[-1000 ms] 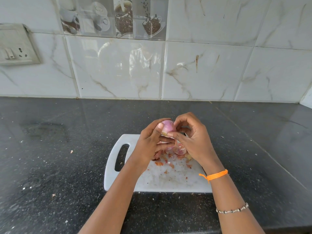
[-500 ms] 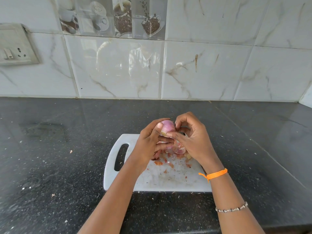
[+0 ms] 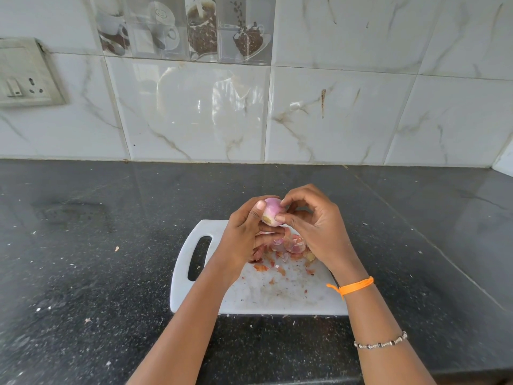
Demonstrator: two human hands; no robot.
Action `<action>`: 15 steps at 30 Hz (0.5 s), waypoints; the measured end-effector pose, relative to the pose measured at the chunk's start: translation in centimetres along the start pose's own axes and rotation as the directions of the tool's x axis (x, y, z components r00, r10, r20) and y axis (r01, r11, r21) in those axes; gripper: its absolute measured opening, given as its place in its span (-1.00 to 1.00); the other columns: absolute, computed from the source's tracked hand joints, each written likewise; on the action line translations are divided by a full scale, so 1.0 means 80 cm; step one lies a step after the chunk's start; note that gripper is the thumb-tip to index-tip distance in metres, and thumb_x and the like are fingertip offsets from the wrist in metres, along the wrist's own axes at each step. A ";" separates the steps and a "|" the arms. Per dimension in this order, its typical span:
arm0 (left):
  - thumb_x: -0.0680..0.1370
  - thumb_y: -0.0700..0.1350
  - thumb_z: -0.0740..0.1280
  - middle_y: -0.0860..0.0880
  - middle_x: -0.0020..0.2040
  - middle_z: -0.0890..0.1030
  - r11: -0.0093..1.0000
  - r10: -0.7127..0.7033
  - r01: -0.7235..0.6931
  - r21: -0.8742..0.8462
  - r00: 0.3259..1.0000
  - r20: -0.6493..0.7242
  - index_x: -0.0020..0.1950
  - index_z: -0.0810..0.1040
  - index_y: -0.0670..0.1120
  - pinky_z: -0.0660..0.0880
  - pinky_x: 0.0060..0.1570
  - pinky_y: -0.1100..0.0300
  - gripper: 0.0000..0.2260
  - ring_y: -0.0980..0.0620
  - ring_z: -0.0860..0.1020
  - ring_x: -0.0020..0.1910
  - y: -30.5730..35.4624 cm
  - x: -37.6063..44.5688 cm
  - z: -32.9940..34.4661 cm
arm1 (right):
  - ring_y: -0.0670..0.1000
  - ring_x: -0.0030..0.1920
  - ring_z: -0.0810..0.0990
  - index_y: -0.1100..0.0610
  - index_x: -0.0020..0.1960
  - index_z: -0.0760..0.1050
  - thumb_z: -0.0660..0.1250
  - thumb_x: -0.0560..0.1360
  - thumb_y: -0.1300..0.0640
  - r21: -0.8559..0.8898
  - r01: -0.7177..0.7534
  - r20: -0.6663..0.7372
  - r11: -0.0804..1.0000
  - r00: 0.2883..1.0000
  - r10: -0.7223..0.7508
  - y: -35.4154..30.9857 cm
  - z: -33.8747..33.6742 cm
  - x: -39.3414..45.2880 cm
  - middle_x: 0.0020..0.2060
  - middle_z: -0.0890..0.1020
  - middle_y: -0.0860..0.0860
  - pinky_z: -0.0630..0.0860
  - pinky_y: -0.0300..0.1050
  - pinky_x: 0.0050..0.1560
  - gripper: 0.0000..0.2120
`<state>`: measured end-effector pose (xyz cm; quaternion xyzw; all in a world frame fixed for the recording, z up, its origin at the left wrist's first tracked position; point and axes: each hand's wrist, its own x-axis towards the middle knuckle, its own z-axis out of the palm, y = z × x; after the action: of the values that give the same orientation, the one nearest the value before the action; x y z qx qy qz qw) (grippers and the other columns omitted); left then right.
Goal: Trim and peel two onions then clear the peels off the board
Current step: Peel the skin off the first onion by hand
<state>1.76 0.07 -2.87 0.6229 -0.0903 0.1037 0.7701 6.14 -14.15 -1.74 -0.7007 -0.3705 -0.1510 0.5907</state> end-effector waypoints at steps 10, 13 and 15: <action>0.63 -0.04 0.08 -0.07 -0.17 0.64 1.000 -0.010 0.010 -0.020 1.000 -0.001 0.16 0.54 -0.12 0.62 -0.06 0.09 -0.70 0.03 0.65 -0.21 0.000 0.000 0.001 | -0.05 -0.15 0.58 0.03 -0.16 0.52 0.49 0.32 0.24 0.046 -0.014 -0.024 0.999 1.000 0.015 0.000 0.001 0.000 -0.18 0.55 -0.02 0.51 -0.24 -0.08 -0.80; 0.63 -0.04 0.08 -0.10 -0.14 0.64 1.000 -0.007 0.007 -0.024 1.000 0.001 0.16 0.54 -0.13 0.62 -0.09 0.12 -0.69 0.02 0.65 -0.20 0.000 -0.001 0.002 | -0.05 -0.14 0.58 0.08 -0.15 0.54 0.50 0.33 0.29 0.034 -0.001 -0.015 0.999 1.000 0.002 0.001 0.000 0.000 -0.17 0.54 -0.04 0.51 -0.26 -0.07 -0.80; 0.60 0.00 0.10 -0.10 -0.15 0.64 1.000 -0.002 0.003 -0.029 1.000 0.004 0.16 0.54 -0.13 0.62 -0.10 0.14 -0.68 0.01 0.66 -0.19 0.000 -0.001 0.001 | -0.10 -0.15 0.56 0.12 -0.18 0.55 0.49 0.34 0.32 0.006 0.021 -0.016 1.000 1.000 -0.021 0.000 0.000 0.000 -0.17 0.53 -0.02 0.50 -0.30 -0.09 -0.82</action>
<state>1.70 -0.03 -2.89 0.6120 -0.0927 0.1001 0.7790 6.12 -14.13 -1.72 -0.6939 -0.3735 -0.1617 0.5940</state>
